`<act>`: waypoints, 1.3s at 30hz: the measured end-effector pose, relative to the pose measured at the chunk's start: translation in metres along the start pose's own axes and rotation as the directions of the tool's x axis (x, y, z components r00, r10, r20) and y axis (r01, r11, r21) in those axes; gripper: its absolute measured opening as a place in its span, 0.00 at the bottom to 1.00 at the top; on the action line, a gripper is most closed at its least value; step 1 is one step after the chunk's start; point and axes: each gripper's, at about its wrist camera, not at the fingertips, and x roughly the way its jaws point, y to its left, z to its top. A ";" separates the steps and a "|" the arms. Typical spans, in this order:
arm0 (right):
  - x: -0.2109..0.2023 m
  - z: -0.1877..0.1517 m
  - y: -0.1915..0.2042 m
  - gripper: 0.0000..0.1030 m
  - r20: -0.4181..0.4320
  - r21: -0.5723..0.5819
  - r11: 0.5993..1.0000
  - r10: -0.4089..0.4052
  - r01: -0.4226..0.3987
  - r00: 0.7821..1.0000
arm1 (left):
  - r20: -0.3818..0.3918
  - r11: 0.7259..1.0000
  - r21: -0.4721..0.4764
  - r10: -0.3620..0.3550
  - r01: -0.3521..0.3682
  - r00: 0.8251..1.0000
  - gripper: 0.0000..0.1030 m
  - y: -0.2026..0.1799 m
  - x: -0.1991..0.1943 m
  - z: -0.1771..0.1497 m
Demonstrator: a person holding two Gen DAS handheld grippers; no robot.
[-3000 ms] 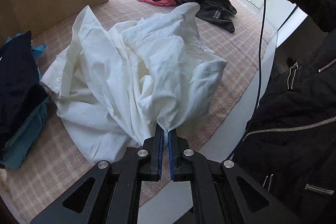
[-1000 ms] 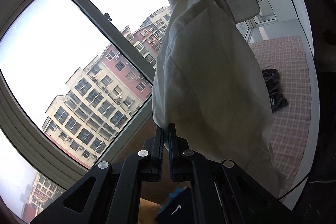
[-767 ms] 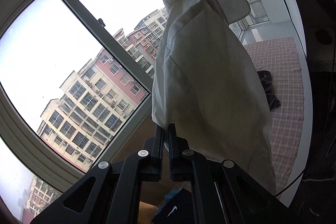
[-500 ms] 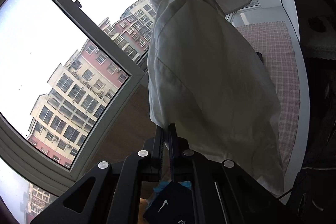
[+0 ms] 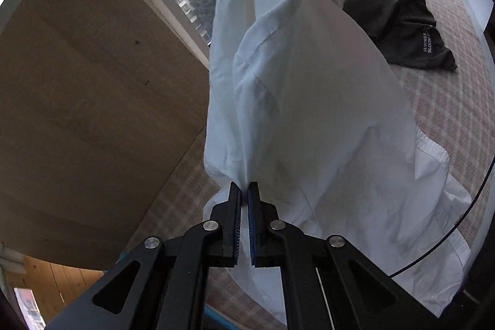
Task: Fold clothes
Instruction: 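Lower the white shirt onto the mat and open both grippers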
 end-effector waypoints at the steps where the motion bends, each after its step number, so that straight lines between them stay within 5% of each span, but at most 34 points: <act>1: 0.014 0.004 0.002 0.04 -0.017 0.004 1.000 0.014 -0.014 1.000 | -0.011 1.000 -0.007 -0.011 0.011 1.000 0.04 0.001 0.011 0.004; 10: 0.051 -0.009 -0.036 0.11 -0.096 0.189 0.956 0.246 -0.225 0.965 | -0.092 0.994 -0.097 -0.060 0.051 0.994 0.06 0.023 0.093 0.043; 14: 0.029 -0.024 -0.062 0.35 -0.037 0.239 0.931 0.291 -0.274 0.956 | -0.091 0.990 -0.140 -0.046 0.033 0.995 0.07 0.043 0.103 0.060; 17: 0.034 -0.027 -0.084 0.35 -0.029 0.357 0.862 0.395 -0.360 0.918 | -0.095 0.987 -0.144 -0.082 0.067 0.992 0.08 0.049 0.104 0.068; 20: 0.030 -0.018 -0.098 0.35 -0.048 0.377 0.866 0.372 -0.328 0.927 | -0.129 0.986 -0.152 -0.095 0.075 0.987 0.08 0.051 0.116 0.074; 23: 0.022 -0.021 -0.100 0.35 -0.112 0.270 0.936 0.261 -0.224 0.959 | -0.141 0.982 -0.164 -0.112 0.088 0.984 0.08 0.051 0.124 0.079; 26: 0.015 -0.037 -0.095 0.37 -0.124 0.229 0.953 0.232 -0.200 0.965 | -0.126 0.978 -0.175 -0.135 0.112 0.983 0.08 0.053 0.123 0.086; 27: 0.013 -0.042 -0.098 0.37 -0.103 0.266 0.932 0.283 -0.248 0.954 | -0.129 0.977 -0.180 -0.142 0.117 0.981 0.08 0.055 0.125 0.088; 29: 0.021 -0.047 -0.113 0.37 -0.045 0.417 0.799 0.495 -0.434 0.868 | -0.150 0.971 -0.202 -0.159 0.128 0.976 0.08 0.061 0.132 0.093; 32: 0.028 -0.040 -0.098 0.37 -0.199 0.213 0.959 0.228 -0.185 0.953 | -0.191 0.972 -0.206 -0.149 0.109 0.970 0.08 0.064 0.147 0.096; 36: 0.019 -0.050 -0.115 0.37 -0.143 0.284 0.912 0.345 -0.296 0.928 | -0.198 0.969 -0.216 -0.161 0.118 0.967 0.08 0.068 0.155 0.095; 39: 0.030 -0.072 -0.082 0.37 -0.170 0.227 0.910 0.387 -0.347 0.906 | -0.179 0.965 -0.227 -0.173 0.131 0.969 0.09 0.076 0.149 0.095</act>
